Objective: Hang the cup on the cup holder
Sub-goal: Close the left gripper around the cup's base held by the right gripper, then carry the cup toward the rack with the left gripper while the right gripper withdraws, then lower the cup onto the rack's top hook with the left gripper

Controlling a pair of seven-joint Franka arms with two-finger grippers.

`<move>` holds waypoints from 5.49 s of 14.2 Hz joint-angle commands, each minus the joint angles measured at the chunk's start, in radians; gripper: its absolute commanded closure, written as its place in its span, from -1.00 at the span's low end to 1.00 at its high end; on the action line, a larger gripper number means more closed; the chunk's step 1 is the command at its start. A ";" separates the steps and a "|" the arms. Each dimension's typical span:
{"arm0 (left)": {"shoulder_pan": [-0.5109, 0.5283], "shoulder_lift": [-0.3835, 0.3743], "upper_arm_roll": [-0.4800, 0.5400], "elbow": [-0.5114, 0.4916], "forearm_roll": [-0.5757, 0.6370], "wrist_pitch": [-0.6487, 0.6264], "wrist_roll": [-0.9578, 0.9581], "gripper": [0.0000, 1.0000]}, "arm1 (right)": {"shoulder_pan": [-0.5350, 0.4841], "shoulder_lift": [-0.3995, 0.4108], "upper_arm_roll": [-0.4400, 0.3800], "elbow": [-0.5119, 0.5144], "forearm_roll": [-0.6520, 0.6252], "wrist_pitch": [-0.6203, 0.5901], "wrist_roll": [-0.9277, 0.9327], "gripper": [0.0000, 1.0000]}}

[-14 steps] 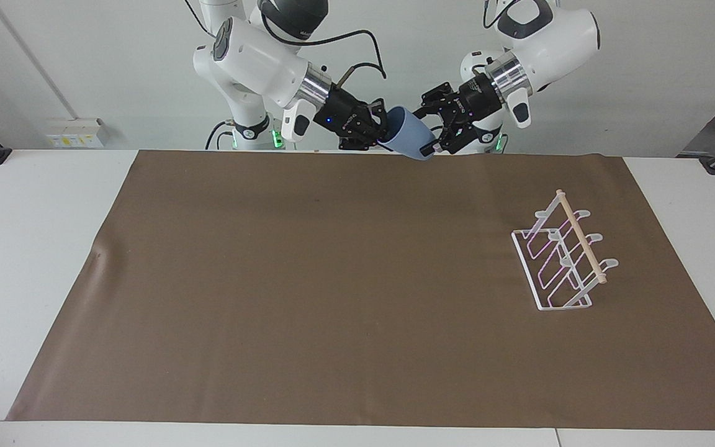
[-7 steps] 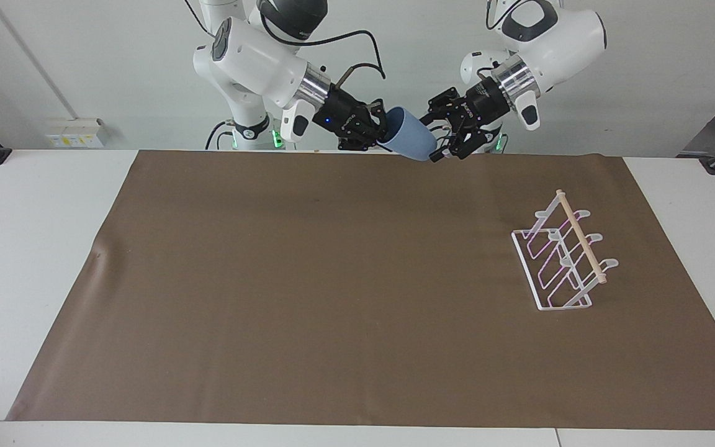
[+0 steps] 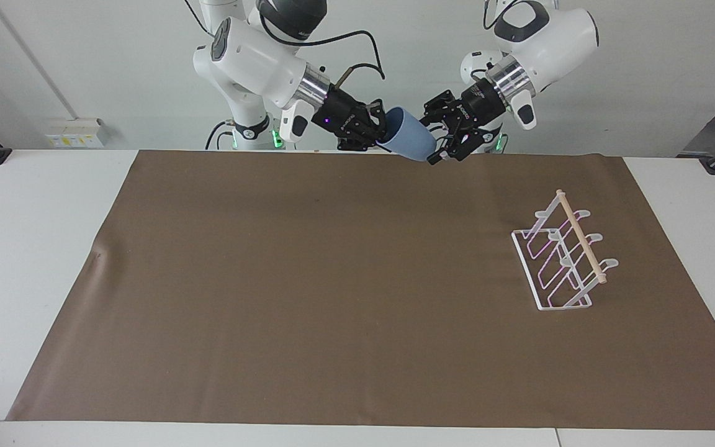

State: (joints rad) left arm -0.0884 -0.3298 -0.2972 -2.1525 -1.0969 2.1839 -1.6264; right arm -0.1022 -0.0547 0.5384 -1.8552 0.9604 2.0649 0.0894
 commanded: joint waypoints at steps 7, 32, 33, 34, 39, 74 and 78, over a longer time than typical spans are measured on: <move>-0.014 -0.025 -0.028 -0.026 0.017 0.051 -0.012 1.00 | -0.014 -0.004 0.011 0.005 0.024 0.012 0.013 1.00; 0.168 0.018 -0.023 0.026 0.588 -0.030 0.249 1.00 | -0.025 0.001 -0.061 0.021 -0.094 0.012 -0.049 -1.00; 0.170 0.029 -0.023 0.054 0.644 -0.036 0.246 1.00 | -0.025 0.001 -0.075 0.019 -0.104 0.011 -0.066 -1.00; 0.168 0.047 -0.025 0.084 0.696 -0.059 0.243 1.00 | -0.025 0.003 -0.095 0.019 -0.136 0.003 -0.083 -1.00; 0.098 0.081 -0.031 0.187 1.064 -0.150 0.243 1.00 | -0.025 0.010 -0.184 0.017 -0.411 -0.008 -0.220 -1.00; 0.329 0.387 -0.019 0.143 1.919 0.510 0.424 1.00 | 0.076 0.021 -0.583 0.229 -0.901 -0.531 -0.139 -1.00; 0.349 0.384 -0.017 0.108 1.962 0.546 0.401 1.00 | 0.079 0.021 -0.583 0.228 -0.916 -0.516 -0.074 -1.00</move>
State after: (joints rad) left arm 0.2403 0.0620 -0.3090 -2.0070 0.8185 2.6803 -1.1838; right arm -0.0357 -0.0288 -0.0349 -1.6204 0.0687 1.5430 -0.0026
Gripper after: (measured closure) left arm 0.264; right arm 0.000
